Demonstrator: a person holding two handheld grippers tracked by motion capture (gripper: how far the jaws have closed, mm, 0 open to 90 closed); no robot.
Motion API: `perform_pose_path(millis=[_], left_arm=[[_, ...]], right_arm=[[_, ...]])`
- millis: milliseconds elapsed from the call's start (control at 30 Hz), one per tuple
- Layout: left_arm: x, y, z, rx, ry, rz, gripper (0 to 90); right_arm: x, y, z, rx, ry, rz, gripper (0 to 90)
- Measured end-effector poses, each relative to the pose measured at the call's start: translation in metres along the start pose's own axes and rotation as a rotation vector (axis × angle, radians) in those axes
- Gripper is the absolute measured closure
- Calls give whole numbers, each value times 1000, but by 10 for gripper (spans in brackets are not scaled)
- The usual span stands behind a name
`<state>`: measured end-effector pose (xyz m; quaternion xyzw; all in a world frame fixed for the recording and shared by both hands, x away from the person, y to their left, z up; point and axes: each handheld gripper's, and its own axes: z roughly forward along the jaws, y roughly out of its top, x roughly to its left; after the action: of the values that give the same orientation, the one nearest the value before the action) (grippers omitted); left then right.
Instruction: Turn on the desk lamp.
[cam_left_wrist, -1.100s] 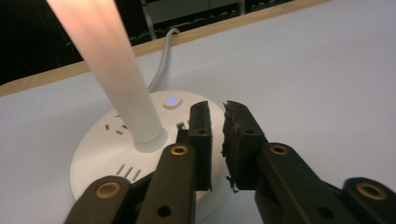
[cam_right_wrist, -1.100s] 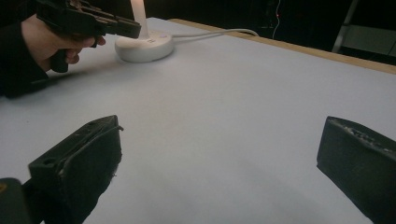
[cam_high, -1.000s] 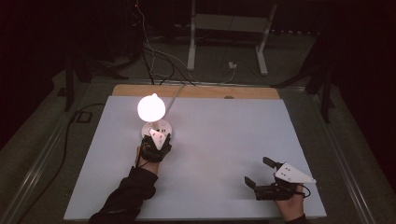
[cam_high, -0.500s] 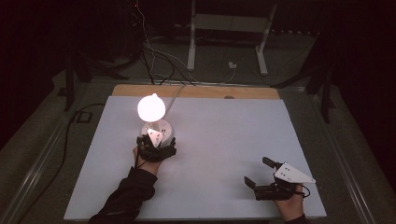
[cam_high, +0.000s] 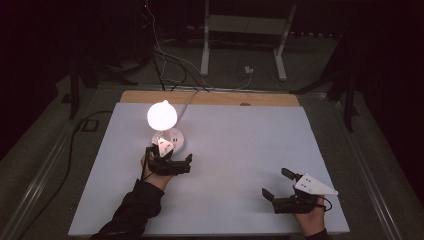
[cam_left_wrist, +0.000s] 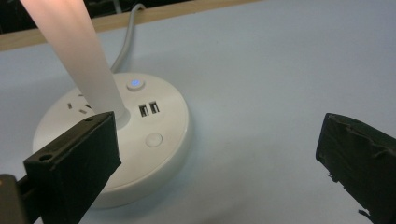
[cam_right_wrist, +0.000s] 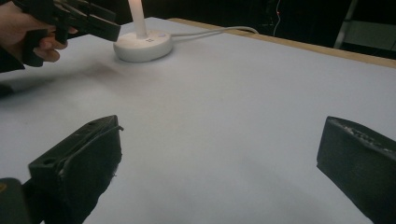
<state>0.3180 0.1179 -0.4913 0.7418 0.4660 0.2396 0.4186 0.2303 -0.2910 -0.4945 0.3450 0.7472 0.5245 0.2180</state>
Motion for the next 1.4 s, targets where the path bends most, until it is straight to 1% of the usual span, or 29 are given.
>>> perform_pose_path(millis=[33, 100, 133, 167, 200, 267, 300, 333, 400, 500, 700, 800, 867, 967, 1100, 1167, 1300, 1400], left_arm=[[1, 0, -2, -3, -11, -4, 2], [4, 2, -6, -4, -55, -6, 2], [5, 3, -8, -7, -79, -1, 2], [6, 4, -10, -8, -113, 6, 2], [7, 5, -12, -17, -135, 11, 2], [10, 5, -17, -17, -179, 14, 2], [10, 6, -19, -22, -188, 18, 2], [11, 5, -21, -25, -190, 26, 2], [14, 5, -25, -24, -197, 24, 2], [16, 3, -28, -5, -205, 32, 2], [21, -2, -36, -2, -208, 45, 2], [24, -5, -40, 3, -214, 45, 2], [26, -8, -43, 10, -207, 53, 2], [30, -13, -47, 22, -215, 44, 2], [35, -20, -55, 18, -212, 38, 2], [38, -24, -58, 22, -207, 40, 2], [44, -32, -64, 35, -208, 29, 2], [49, -38, -68, 31, -207, 30, 2]], right_arm=[[0, 0, 0, 1, 0, -2, 0], [1, 0, 0, 3, -2, -3, 0], [1, 0, -1, 3, -3, -3, 0], [1, 0, -1, 2, -4, -2, 0], [1, 0, -1, 1, -5, -2, 0], [1, 1, -2, 0, -7, -5, 0], [2, 1, -3, 0, -8, -7, 0], [3, 1, -3, 1, -9, -10, 0], [3, 1, -2, 0, -7, -10, 0], [3, 1, -1, 6, -6, -11, 0], [2, 1, -2, 1, -7, -7, 0], [3, 1, -2, 0, -7, -7, 0], [3, 1, -3, 0, -7, -8, 0], [3, 1, -3, 0, -8, -7, 0], [3, 1, -3, -2, -10, -7, 0], [3, 1, -3, 0, -10, -6, 0], [3, 1, -2, 1, -10, -6, 0], [3, 1, -2, 4, -10, -9, 0]])
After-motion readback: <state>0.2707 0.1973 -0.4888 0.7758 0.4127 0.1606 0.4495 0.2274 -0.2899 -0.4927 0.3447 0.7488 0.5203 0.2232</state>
